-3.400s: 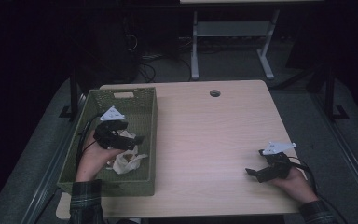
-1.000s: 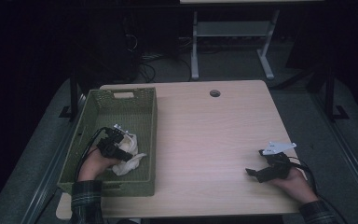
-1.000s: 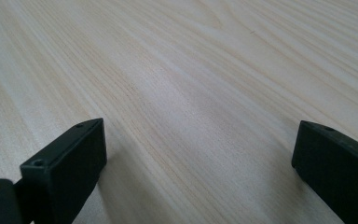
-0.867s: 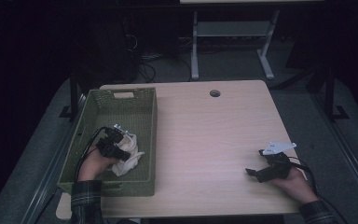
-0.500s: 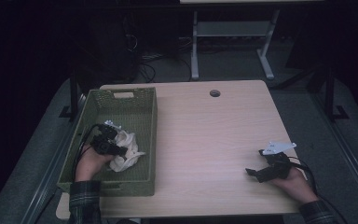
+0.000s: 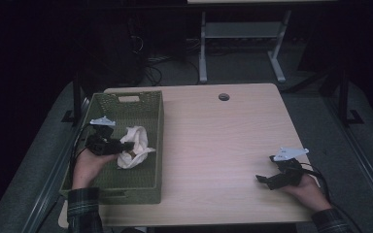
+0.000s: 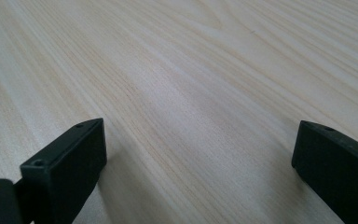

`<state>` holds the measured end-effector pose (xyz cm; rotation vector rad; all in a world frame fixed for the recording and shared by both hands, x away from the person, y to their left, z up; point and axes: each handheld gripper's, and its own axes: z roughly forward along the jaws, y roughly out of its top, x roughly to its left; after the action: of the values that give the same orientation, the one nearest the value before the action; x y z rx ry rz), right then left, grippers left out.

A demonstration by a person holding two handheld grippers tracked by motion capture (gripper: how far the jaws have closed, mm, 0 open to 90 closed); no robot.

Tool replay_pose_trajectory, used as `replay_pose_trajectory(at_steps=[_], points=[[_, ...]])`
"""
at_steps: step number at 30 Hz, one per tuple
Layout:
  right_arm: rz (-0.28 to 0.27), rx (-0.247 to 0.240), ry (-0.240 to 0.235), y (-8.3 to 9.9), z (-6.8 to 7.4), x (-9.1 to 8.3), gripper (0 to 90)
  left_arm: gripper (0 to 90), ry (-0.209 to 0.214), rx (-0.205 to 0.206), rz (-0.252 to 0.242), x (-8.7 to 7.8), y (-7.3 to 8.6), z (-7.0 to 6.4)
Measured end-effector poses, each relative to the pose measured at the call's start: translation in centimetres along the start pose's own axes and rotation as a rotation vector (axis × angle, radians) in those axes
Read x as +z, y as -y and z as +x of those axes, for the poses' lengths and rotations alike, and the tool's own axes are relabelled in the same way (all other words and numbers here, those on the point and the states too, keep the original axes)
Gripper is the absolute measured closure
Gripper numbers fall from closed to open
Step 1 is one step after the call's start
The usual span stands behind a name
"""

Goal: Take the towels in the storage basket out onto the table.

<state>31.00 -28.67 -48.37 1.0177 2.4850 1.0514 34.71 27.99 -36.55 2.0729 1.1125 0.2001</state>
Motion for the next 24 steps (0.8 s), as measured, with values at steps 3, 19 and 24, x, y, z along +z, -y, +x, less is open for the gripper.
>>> replay_pose_trajectory(at_steps=[3, 19, 24], points=[[0.0, 0.0, 0.0, 0.0, 0.0, 0.0, 2.8, 70.0, 0.01, 0.01, -0.033, -0.6, -0.4, -0.4], [0.0, 0.0, 0.0, 0.0, 0.0, 0.0, 2.8, 70.4, 0.051, 0.079, -0.153, -2.6, -3.3, -3.4], [0.0, 0.001, 0.0, 0.0, 0.0, 0.0, 2.8, 70.4, 0.077, 0.105, -0.188, -2.9, -4.5, -4.4]])
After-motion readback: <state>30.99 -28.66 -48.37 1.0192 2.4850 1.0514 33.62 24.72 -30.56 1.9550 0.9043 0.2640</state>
